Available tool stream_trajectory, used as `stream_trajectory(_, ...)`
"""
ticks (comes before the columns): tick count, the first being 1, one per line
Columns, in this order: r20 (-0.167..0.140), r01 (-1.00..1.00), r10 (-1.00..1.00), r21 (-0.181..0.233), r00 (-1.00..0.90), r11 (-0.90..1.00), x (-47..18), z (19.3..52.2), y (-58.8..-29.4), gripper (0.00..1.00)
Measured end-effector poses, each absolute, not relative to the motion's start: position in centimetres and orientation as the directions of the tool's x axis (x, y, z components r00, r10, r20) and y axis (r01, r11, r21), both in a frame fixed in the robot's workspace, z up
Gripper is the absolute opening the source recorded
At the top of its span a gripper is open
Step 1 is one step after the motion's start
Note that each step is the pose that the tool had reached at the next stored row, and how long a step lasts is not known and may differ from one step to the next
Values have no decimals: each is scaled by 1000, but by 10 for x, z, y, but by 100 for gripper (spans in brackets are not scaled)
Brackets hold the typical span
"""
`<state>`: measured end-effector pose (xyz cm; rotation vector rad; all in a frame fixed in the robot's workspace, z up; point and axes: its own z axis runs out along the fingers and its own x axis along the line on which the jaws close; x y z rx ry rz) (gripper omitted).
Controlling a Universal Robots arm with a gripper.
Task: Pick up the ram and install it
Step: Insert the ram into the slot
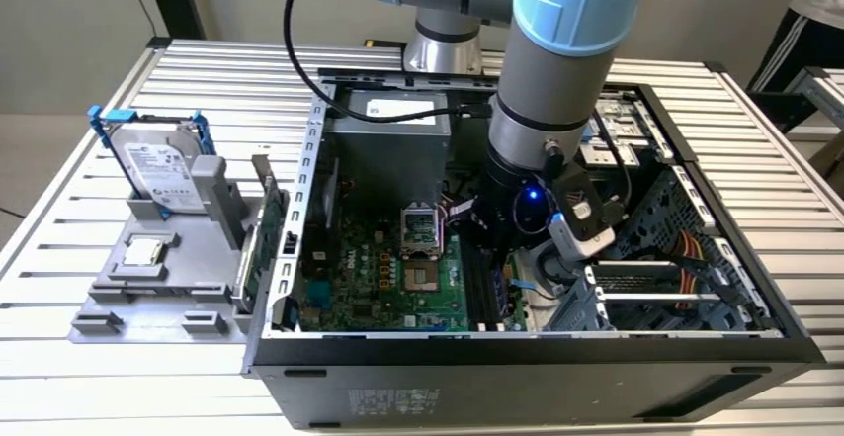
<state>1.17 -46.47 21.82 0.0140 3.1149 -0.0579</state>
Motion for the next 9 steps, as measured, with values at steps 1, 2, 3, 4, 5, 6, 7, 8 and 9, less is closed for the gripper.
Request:
stream_trajectory(1,-26,9,8,-37,-1000,999,12,218,-465,0)
stream_trajectory(2,-26,9,8,-38,-1000,999,12,218,-465,0)
stream_trajectory(3,-26,9,8,-38,-1000,999,12,219,-465,0)
stream_trajectory(4,-26,9,8,-38,-1000,999,12,219,-465,0)
stream_trajectory(5,-26,9,8,-38,-1000,999,12,219,-465,0)
stream_trajectory(6,-26,9,8,-38,-1000,999,12,218,-464,0)
stream_trajectory(7,-26,9,8,-38,-1000,999,11,218,-464,0)
stream_trajectory(8,-26,9,8,-38,-1000,999,11,218,-464,0)
stream_trajectory(9,-26,9,8,-38,-1000,999,11,218,-463,0)
